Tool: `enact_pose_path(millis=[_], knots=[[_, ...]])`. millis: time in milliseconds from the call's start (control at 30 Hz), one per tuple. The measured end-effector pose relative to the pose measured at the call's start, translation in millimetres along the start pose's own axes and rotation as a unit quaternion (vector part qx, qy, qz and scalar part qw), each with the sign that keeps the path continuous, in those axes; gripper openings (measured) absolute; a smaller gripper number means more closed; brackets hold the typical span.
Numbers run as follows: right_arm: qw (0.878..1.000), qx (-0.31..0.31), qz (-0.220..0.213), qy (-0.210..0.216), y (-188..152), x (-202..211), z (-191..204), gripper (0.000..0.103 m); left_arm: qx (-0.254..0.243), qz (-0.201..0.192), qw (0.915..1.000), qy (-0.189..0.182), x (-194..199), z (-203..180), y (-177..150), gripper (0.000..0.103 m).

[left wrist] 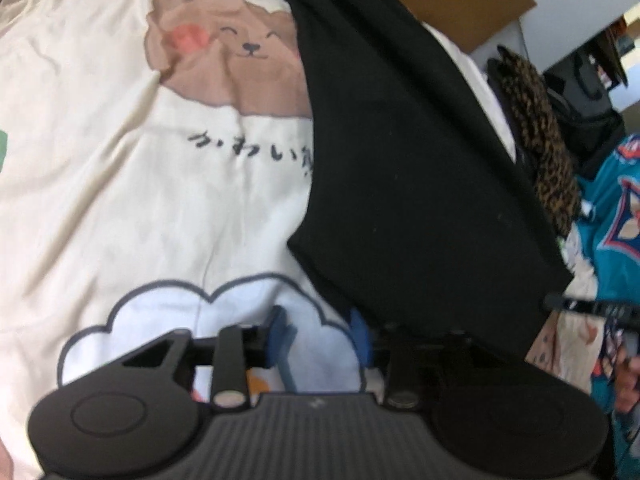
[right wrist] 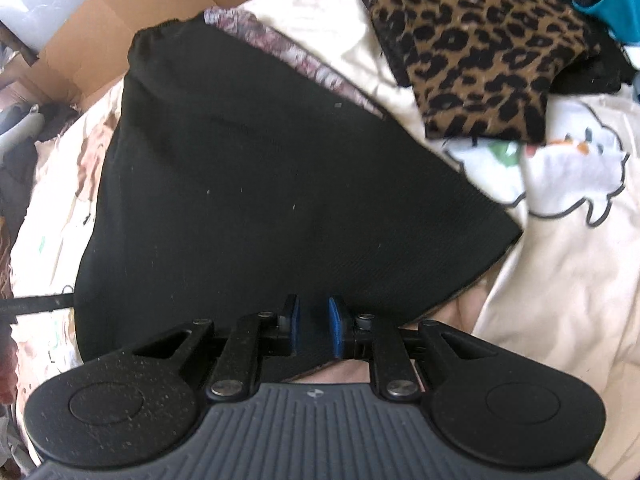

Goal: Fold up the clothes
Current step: 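Open both tools and release the folded black shorts onto the sheet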

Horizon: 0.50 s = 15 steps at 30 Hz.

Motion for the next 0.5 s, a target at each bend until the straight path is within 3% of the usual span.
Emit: enact_pose_path(millis=[67, 133, 200, 367, 433, 500], knots=[[1.000, -0.001, 0.002, -0.001, -2.9, -2.5, -0.1, 0.021, -0.011, -0.005, 0.9999, 0.007, -0.3, -0.4, 3.1, 0.059], [1.000, -0.003, 0.005, -0.002, -5.7, -5.1, -0.2, 0.030, -0.027, 0.000, 0.9995, 0.016, -4.9, -4.0, 6.9, 0.059], [1.000, -0.005, 0.007, -0.002, -8.2, -7.2, -0.5, 0.031, -0.037, -0.003, 0.9990, 0.023, -7.8, -5.4, 11.8, 0.058], [1.000, -0.009, 0.010, -0.002, -9.5, -9.3, -3.2, 0.031, -0.066, -0.014, 0.9959, 0.060, -10.6, -6.8, 25.0, 0.051], [1.000, -0.010, 0.012, -0.001, -10.7, -9.6, -5.0, 0.031, -0.073, -0.015, 0.9945, 0.073, -13.0, -4.1, 29.7, 0.038], [1.000, -0.011, 0.013, 0.000, -12.2, -9.8, -6.8, 0.031, -0.073, -0.016, 0.9940, 0.080, -13.2, 0.3, 32.6, 0.031]])
Point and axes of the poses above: each gripper's, at about its wrist camera, not at the fingertips, and x roughly against the way its jaws point, z to its left, y to its top, the point moved 6 cm from there along -x, roughly the way its jaws point, and after that the axes turned 10 degrees about -x, right-handed, at the moved point
